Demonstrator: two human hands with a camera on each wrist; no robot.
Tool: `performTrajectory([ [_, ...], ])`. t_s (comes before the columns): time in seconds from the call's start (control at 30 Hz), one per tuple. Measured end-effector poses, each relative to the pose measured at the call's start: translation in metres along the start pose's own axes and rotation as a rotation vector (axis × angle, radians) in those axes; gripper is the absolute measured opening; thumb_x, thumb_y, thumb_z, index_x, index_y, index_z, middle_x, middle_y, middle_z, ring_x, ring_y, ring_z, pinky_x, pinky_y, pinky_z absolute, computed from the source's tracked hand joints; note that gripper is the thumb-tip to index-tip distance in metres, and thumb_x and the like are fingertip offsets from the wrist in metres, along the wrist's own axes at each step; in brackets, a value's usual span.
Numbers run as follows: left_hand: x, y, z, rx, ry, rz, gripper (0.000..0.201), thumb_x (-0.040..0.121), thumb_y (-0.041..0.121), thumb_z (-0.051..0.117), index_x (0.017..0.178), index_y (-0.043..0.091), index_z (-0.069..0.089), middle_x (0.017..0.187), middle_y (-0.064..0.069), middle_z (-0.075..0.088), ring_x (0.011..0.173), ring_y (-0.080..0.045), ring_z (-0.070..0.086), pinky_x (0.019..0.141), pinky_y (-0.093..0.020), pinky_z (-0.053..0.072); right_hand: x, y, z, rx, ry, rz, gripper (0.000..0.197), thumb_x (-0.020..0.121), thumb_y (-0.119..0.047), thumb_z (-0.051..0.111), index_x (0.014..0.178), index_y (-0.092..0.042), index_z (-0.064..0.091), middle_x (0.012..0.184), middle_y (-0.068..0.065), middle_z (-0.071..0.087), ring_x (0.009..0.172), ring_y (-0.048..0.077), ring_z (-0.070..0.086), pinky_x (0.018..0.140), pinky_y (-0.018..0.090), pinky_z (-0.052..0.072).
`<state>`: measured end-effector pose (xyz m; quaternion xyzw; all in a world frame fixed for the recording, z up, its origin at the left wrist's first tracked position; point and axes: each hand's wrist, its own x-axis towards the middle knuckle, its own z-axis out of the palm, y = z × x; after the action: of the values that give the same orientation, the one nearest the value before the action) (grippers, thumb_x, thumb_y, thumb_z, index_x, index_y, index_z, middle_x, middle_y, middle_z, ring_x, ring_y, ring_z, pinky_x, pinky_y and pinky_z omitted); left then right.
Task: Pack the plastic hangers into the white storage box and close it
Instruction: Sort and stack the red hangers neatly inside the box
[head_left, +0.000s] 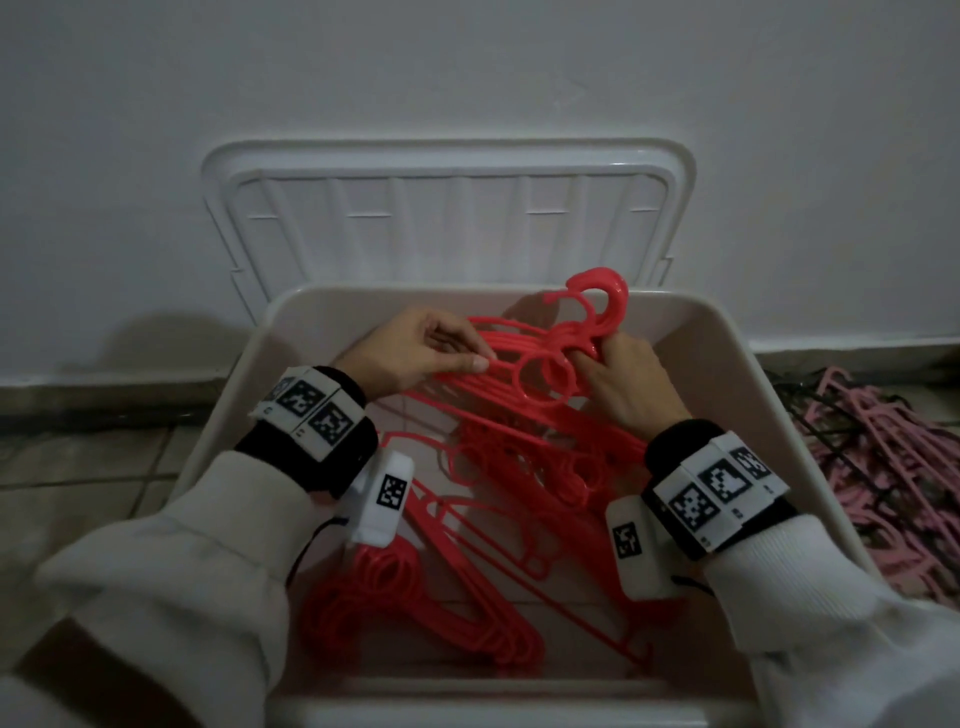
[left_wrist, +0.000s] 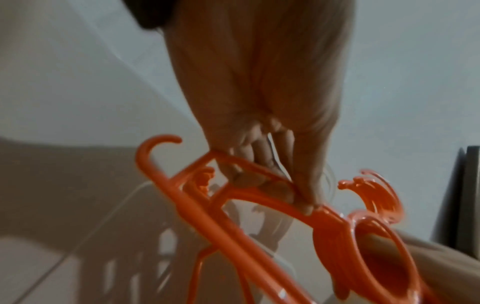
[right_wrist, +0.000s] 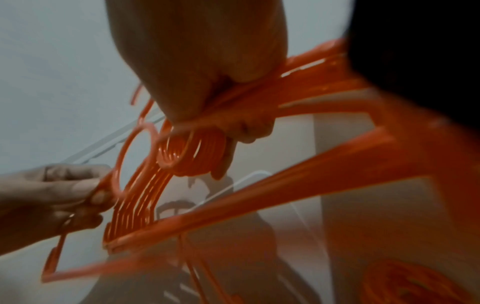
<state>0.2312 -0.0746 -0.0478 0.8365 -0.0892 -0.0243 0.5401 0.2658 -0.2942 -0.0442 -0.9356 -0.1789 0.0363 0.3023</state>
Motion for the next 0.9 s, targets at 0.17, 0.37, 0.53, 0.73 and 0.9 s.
performTrajectory([
  [0.17, 0.002, 0.004, 0.002, -0.052, 0.148, 0.07, 0.022, 0.078, -0.003, 0.068, 0.092, 0.013, 0.068, 0.062, 0.016, 0.068, 0.063, 0.007, 0.059, 0.069, -0.008, 0.047, -0.003, -0.006, -0.004, 0.174, -0.077, 0.028, 0.066, 0.068, -0.063, 0.035, 0.103, -0.016, 0.065, 0.101, 0.007, 0.068, 0.096, 0.027, 0.062, 0.088, 0.044, 0.048],
  [0.37, 0.003, -0.006, 0.005, -0.084, 0.216, 0.065, 0.02, 0.075, -0.001, 0.071, 0.085, 0.016, 0.071, 0.069, 0.012, 0.071, 0.07, 0.0, 0.063, 0.075, -0.015, 0.051, -0.004, -0.01, -0.01, 0.322, -0.122, 0.052, 0.053, 0.06, -0.054, 0.044, 0.089, -0.015, 0.065, 0.095, 0.004, 0.069, 0.091, 0.024, 0.063, 0.09, 0.046, 0.048],
  [0.53, 0.003, -0.004, 0.014, -0.044, 0.219, 0.1, 0.017, 0.077, 0.003, 0.072, 0.083, 0.018, 0.072, 0.081, 0.0, 0.071, 0.081, -0.009, 0.064, 0.084, -0.026, 0.049, -0.007, -0.01, -0.01, 0.272, -0.153, 0.001, 0.012, 0.081, -0.027, 0.063, 0.09, -0.022, 0.068, 0.094, 0.003, 0.071, 0.089, 0.019, 0.066, 0.089, 0.04, 0.051],
  [0.73, -0.001, -0.006, 0.021, 0.447, 0.261, 0.191, 0.065, 0.061, 0.056, 0.069, 0.117, 0.023, 0.061, 0.109, 0.004, 0.057, 0.106, -0.01, 0.051, 0.095, -0.022, 0.036, -0.004, -0.002, -0.004, 0.186, -0.112, -0.041, 0.022, 0.09, -0.021, 0.053, 0.108, -0.015, 0.065, 0.108, 0.012, 0.066, 0.102, 0.029, 0.06, 0.091, 0.042, 0.046],
  [0.9, -0.003, -0.002, 0.031, 0.998, 0.061, 0.025, 0.072, 0.079, 0.052, 0.063, 0.141, 0.032, 0.034, 0.14, 0.008, 0.041, 0.131, -0.014, 0.033, 0.11, -0.044, 0.019, -0.001, -0.003, 0.001, 0.078, -0.166, -0.078, 0.021, 0.091, -0.02, 0.052, 0.105, -0.011, 0.065, 0.103, 0.009, 0.066, 0.097, 0.026, 0.06, 0.086, 0.035, 0.045],
])
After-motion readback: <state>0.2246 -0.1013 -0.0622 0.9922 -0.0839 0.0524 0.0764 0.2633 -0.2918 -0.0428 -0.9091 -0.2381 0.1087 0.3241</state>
